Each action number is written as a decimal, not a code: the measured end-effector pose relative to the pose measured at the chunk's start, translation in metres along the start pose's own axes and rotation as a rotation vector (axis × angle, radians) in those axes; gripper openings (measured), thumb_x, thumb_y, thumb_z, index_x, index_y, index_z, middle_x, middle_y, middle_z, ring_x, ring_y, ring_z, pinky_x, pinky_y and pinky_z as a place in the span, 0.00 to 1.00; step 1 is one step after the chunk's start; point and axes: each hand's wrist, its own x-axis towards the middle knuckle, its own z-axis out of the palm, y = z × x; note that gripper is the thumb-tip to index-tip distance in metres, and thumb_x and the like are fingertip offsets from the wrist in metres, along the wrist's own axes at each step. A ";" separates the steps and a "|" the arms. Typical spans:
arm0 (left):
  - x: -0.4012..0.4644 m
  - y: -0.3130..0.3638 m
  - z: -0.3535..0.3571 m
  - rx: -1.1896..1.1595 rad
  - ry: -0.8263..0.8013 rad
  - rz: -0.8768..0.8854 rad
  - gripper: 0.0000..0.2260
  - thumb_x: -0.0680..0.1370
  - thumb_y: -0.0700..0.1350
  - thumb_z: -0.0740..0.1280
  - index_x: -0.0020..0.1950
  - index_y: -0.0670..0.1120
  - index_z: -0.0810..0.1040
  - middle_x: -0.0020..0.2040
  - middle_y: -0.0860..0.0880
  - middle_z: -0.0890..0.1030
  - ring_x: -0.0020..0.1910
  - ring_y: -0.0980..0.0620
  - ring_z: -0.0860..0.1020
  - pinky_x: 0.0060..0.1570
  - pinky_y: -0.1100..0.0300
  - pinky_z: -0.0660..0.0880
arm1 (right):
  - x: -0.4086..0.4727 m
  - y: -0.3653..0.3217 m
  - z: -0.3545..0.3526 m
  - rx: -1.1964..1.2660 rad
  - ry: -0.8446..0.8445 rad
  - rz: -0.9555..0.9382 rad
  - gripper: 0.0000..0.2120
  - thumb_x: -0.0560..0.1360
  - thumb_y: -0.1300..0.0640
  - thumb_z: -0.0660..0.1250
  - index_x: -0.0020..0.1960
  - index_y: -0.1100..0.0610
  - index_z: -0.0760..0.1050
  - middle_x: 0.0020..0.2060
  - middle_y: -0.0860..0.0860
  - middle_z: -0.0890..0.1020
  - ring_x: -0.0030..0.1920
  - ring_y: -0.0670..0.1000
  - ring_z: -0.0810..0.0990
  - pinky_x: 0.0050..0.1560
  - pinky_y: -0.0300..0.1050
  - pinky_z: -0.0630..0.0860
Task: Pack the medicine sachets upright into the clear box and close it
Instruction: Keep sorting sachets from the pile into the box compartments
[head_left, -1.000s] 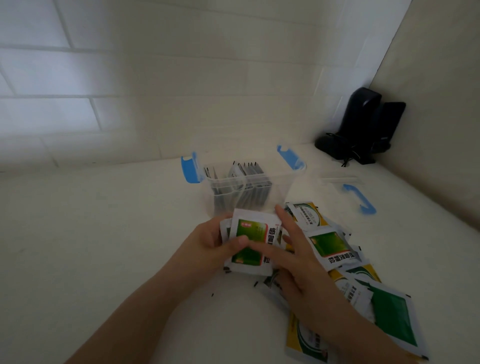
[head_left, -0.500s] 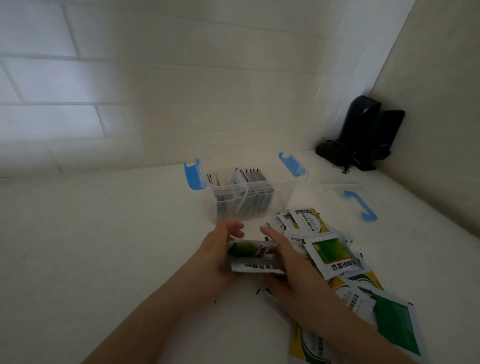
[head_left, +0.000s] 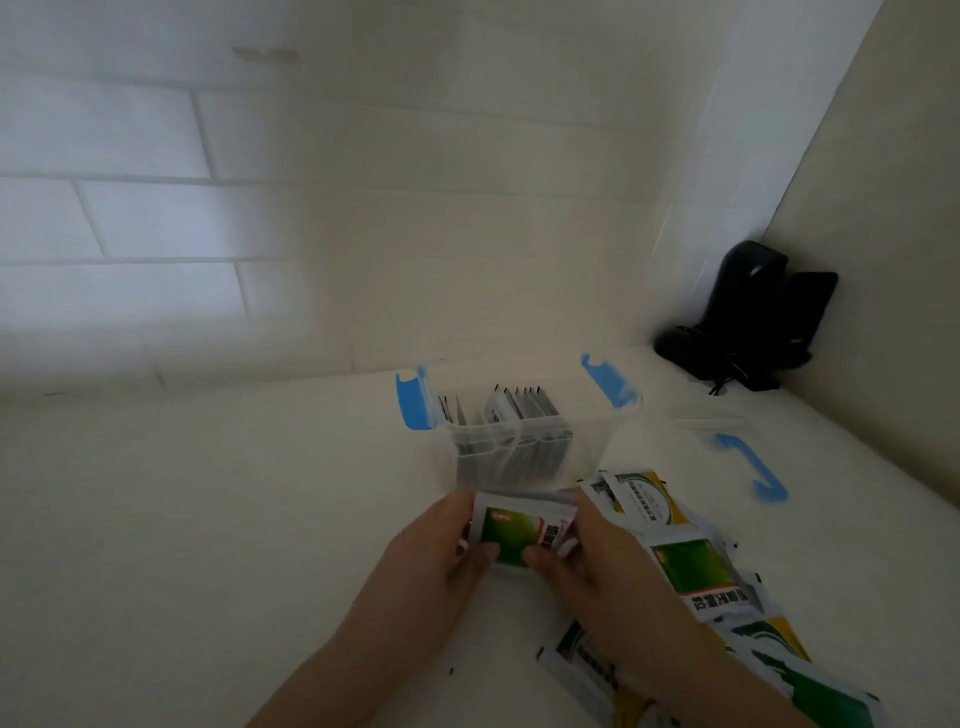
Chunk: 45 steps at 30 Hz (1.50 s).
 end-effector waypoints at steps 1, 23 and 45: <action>0.002 0.005 -0.005 0.021 0.047 0.032 0.09 0.76 0.48 0.62 0.56 0.54 0.71 0.52 0.56 0.78 0.47 0.60 0.75 0.45 0.75 0.69 | 0.005 -0.006 -0.007 0.002 -0.011 -0.023 0.12 0.74 0.50 0.65 0.51 0.38 0.64 0.44 0.38 0.77 0.44 0.38 0.75 0.42 0.22 0.68; 0.154 -0.007 -0.062 0.360 0.080 -0.042 0.19 0.71 0.50 0.69 0.61 0.53 0.72 0.53 0.54 0.80 0.57 0.51 0.70 0.51 0.58 0.69 | 0.186 -0.001 -0.022 -0.007 -0.039 -0.032 0.20 0.66 0.50 0.73 0.54 0.55 0.74 0.46 0.51 0.80 0.41 0.46 0.77 0.38 0.35 0.73; 0.009 0.052 0.032 0.215 -0.386 0.142 0.11 0.73 0.58 0.63 0.52 0.57 0.73 0.50 0.60 0.74 0.50 0.62 0.69 0.53 0.65 0.69 | -0.054 0.042 -0.063 -0.218 0.067 0.014 0.08 0.72 0.52 0.67 0.44 0.39 0.72 0.38 0.31 0.73 0.49 0.32 0.71 0.44 0.21 0.67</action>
